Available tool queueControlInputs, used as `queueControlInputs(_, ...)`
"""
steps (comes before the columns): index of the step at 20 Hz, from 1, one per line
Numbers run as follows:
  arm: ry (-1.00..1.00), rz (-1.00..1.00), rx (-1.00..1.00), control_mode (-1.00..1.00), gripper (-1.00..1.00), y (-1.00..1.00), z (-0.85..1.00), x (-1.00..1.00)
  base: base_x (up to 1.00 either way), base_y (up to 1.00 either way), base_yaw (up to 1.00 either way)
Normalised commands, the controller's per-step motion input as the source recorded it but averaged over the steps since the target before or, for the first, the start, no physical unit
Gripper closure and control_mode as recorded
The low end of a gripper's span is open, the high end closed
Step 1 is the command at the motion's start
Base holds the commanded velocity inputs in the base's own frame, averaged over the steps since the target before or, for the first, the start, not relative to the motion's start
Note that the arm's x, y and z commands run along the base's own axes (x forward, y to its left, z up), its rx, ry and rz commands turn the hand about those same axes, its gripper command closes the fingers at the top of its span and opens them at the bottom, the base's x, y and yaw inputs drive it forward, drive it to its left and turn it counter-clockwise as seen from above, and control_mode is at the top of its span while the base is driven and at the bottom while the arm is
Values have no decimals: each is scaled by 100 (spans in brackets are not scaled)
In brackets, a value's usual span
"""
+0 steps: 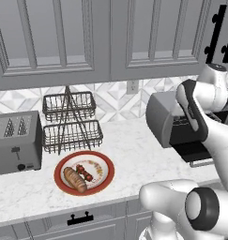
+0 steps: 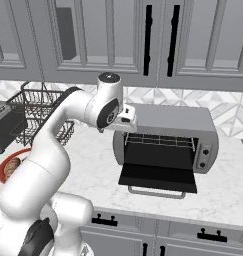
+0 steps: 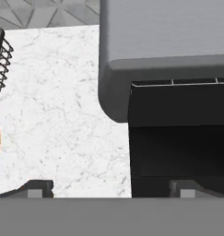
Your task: Pick up the kebab skewer and baguette bread, and place them inside the toaster oven. Close the toaster oven door and start by setting the timer.
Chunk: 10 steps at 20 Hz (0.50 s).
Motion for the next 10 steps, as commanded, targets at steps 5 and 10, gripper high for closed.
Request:
queueControlInputs(5,-15,0,0,-100,-100,-100,-22,-19,0,0,0)
queueControlInputs(10,-24,0,0,-100,-100,-78,-46,-1,0,0,0)
